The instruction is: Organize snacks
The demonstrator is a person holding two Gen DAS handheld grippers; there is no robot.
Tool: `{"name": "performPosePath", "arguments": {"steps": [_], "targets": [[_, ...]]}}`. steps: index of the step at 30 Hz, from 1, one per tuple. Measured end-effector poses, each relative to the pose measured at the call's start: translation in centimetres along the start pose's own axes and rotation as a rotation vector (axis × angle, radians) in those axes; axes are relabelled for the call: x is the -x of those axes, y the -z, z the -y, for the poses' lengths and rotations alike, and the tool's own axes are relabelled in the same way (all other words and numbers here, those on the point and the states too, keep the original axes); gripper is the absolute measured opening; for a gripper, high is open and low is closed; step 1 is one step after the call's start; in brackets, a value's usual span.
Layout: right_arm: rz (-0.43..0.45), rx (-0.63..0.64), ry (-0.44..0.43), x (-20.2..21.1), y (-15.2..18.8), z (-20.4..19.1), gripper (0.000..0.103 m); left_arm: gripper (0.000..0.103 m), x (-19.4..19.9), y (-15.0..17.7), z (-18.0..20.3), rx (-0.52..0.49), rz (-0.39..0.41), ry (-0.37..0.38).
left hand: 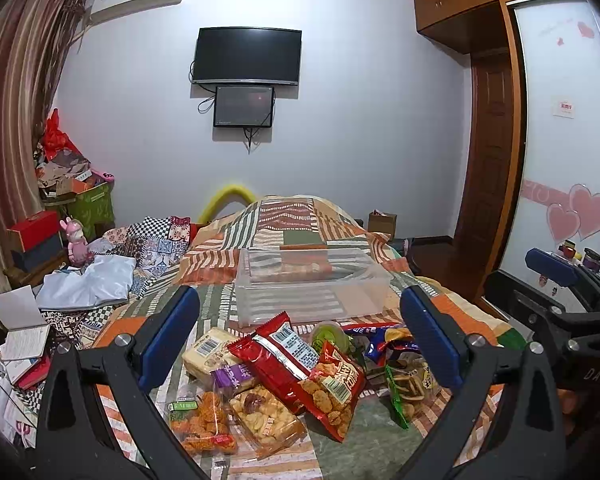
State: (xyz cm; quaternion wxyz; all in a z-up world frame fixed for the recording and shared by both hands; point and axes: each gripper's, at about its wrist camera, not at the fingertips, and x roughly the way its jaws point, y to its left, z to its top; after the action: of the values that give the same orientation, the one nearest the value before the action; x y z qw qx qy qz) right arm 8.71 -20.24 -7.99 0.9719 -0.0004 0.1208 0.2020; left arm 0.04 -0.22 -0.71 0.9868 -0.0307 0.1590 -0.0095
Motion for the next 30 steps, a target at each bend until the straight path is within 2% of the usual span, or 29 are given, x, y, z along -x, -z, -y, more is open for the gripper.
{"name": "performPosePath", "arguments": {"steps": [30], "targets": [[-0.007,-0.006,-0.004,-0.24,0.21,-0.05,0.103,0.102,-0.52,0.00,0.27,-0.006,-0.013,0.007]]}}
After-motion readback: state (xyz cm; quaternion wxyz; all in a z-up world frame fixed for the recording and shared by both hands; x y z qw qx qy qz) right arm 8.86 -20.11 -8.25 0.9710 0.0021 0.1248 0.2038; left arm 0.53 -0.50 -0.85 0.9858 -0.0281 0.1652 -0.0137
